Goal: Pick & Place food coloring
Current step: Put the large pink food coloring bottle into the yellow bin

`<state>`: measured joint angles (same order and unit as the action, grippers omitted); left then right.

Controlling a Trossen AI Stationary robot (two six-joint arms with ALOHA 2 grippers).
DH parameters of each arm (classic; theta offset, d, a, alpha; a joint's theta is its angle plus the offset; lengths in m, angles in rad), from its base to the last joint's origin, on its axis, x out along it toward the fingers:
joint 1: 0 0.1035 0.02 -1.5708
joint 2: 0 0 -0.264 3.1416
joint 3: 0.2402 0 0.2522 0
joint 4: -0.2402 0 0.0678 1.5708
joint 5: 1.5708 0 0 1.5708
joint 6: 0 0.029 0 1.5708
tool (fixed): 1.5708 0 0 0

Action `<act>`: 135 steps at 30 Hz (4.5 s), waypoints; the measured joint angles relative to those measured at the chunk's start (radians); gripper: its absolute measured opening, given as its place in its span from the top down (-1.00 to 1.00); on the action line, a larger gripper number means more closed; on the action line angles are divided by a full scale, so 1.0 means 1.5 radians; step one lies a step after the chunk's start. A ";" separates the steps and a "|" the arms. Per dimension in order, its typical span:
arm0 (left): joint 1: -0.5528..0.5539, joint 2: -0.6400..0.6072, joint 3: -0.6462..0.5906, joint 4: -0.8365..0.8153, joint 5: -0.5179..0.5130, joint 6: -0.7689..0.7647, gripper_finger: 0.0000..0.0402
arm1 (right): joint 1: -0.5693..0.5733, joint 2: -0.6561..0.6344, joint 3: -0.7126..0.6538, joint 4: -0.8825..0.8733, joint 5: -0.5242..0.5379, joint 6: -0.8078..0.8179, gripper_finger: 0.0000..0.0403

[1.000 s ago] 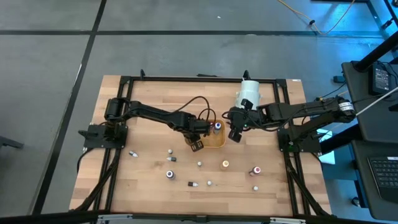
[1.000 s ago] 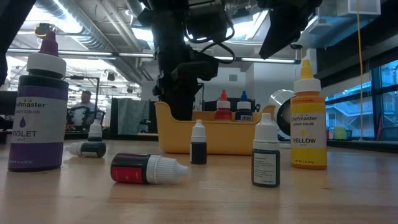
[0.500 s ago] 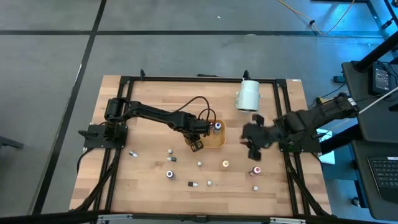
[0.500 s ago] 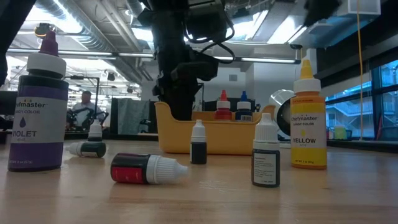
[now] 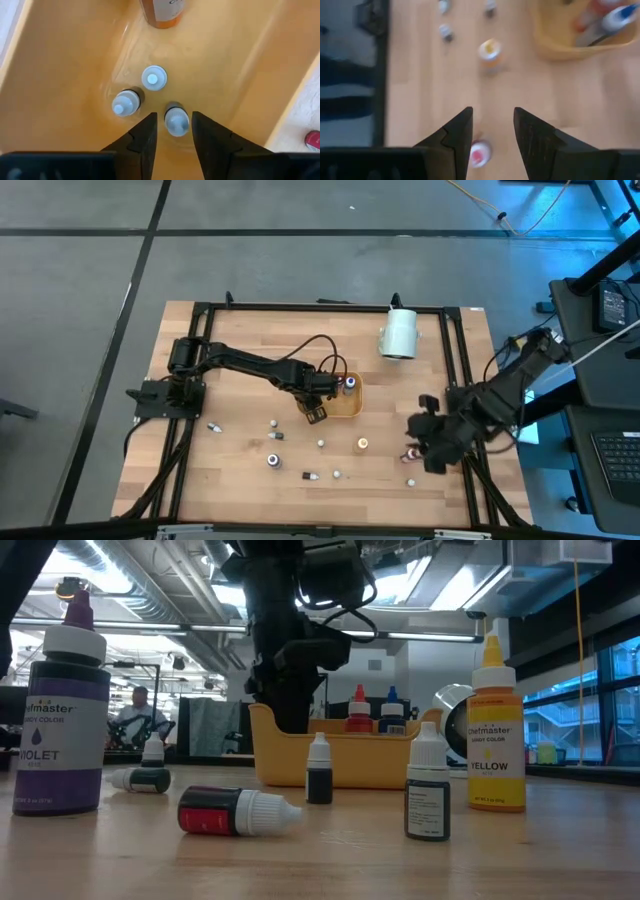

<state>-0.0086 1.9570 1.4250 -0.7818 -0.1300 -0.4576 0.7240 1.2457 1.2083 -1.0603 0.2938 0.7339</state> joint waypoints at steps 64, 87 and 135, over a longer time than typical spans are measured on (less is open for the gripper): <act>-0.117 -0.226 -0.001 0.108 -0.180 -0.018 0.43 | 0.073 0.065 -0.222 0.131 -0.034 0.168 0.41; -0.152 -0.482 -0.254 0.251 -0.198 -0.088 0.43 | -0.316 0.122 0.051 0.155 0.009 -0.331 0.41; -0.167 -0.482 -0.256 0.239 -0.126 -0.087 0.43 | -0.410 0.370 0.127 0.143 0.036 -0.423 -0.01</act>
<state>-0.2596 1.2346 1.0416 -0.4229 -0.3191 -0.5888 0.1093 1.8009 1.3989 -0.8464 0.3474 0.0994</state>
